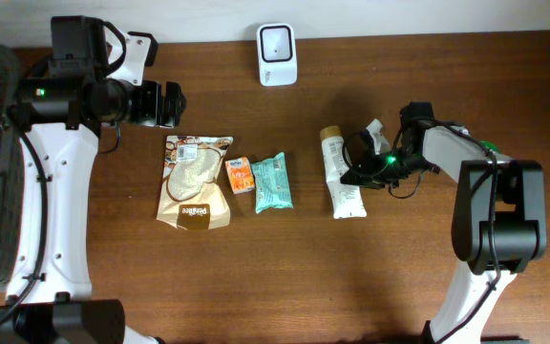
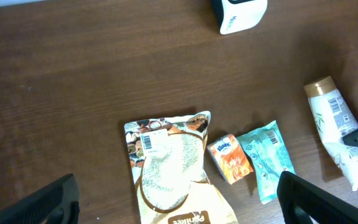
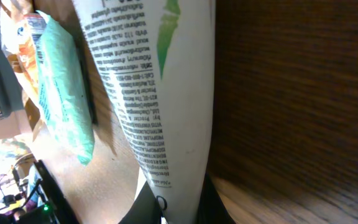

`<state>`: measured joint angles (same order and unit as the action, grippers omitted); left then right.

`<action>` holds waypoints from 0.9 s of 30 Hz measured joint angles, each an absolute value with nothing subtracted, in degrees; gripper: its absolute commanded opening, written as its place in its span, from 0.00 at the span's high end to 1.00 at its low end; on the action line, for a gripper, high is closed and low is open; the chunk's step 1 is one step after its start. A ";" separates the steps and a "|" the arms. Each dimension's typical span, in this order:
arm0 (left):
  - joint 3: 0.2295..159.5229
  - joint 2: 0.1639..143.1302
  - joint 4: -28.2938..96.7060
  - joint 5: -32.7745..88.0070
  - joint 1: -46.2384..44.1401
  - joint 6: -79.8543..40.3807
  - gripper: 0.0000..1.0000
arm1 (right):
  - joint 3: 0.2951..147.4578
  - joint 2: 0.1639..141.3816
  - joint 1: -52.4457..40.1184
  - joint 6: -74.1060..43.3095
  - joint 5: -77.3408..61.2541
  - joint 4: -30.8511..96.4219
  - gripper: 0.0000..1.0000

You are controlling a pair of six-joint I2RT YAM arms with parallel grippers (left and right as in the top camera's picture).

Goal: Scan the item barcode

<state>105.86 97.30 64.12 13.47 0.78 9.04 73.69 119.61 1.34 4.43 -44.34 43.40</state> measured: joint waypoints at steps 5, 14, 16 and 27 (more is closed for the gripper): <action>105.86 97.30 64.14 13.50 0.78 9.04 0.01 | 73.63 119.52 1.34 4.75 -46.48 43.40 0.96; 105.86 97.30 64.12 13.47 0.78 9.04 0.01 | 71.79 103.44 0.86 6.20 -45.01 50.17 0.96; 105.86 97.30 64.14 13.50 0.78 9.04 0.01 | 71.79 96.38 0.84 6.24 -45.39 51.62 0.96; 105.86 97.30 64.12 13.47 0.78 9.04 0.01 | 71.79 79.13 0.84 5.96 -58.17 52.36 0.96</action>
<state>105.86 97.30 64.12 13.47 0.78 9.04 71.79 79.13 0.84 5.96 -58.17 52.36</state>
